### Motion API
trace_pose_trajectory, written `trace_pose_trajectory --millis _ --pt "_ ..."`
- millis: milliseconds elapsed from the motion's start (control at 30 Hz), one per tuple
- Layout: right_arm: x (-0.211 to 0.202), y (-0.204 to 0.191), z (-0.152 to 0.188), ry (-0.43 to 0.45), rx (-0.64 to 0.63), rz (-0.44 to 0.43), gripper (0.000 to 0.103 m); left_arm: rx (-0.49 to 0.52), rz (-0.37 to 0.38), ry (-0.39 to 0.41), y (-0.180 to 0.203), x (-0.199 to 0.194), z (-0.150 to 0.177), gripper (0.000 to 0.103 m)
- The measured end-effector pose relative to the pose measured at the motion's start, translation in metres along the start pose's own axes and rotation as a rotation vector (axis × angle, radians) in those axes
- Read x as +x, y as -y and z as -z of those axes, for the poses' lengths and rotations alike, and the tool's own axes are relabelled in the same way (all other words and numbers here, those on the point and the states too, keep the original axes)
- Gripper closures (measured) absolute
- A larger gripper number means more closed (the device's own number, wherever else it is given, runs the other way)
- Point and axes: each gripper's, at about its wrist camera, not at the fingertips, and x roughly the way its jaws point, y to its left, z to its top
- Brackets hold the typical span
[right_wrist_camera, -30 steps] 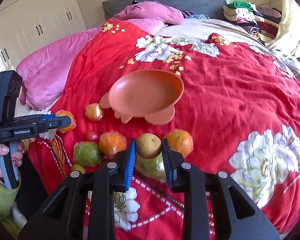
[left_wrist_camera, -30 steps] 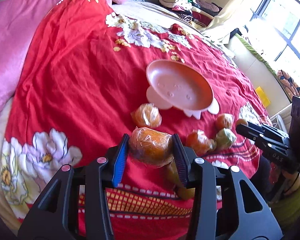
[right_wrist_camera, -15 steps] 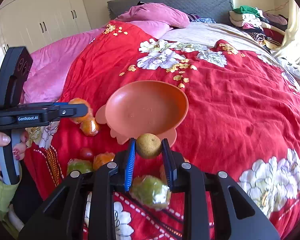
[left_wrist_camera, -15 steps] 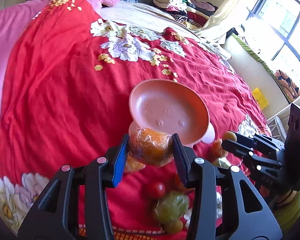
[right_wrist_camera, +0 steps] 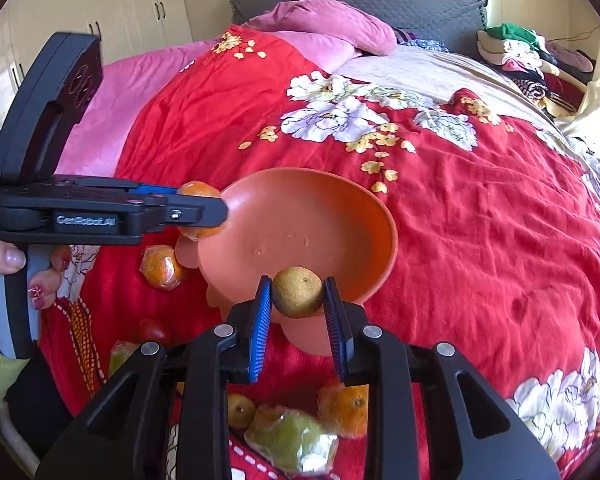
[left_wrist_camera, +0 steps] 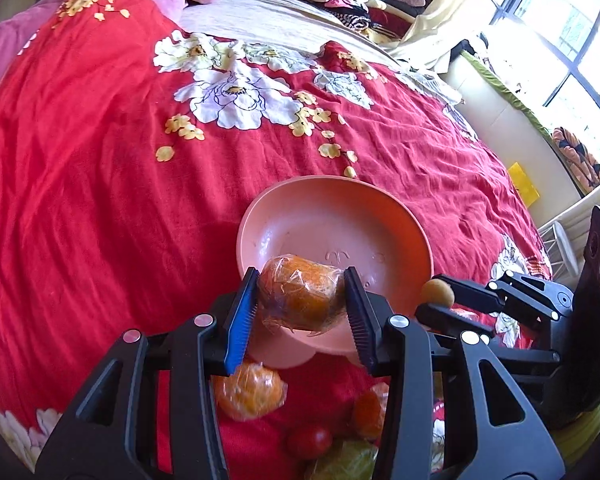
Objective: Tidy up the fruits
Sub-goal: 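Lift and carry both held fruits over the pink bowl with both tools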
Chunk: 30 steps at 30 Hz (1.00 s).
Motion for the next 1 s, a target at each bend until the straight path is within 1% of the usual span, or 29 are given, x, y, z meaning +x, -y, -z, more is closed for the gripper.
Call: trace_pose_trajectory --millis 200,300,400,1000 --pt "0.014 -0.002 -0.003 -0.023 -0.021 -0.006 0.078 -0.002 0.004 -0.016 0.001 0.012 -0.009 0.068" --pt "0.019 -0.002 -0.004 -0.030 -0.023 -0.006 0.078 0.015 -0.010 -0.019 0.004 0.018 -0.012 0.068" --pt "0.023 -0.001 -0.003 -0.038 -0.025 -0.007 0.078 0.010 -0.001 -0.028 0.004 0.023 -0.014 0.068" --pt "0.035 -0.002 -0.004 -0.064 -0.034 -0.014 0.077 0.018 0.000 -0.056 0.006 0.038 -0.016 0.068"
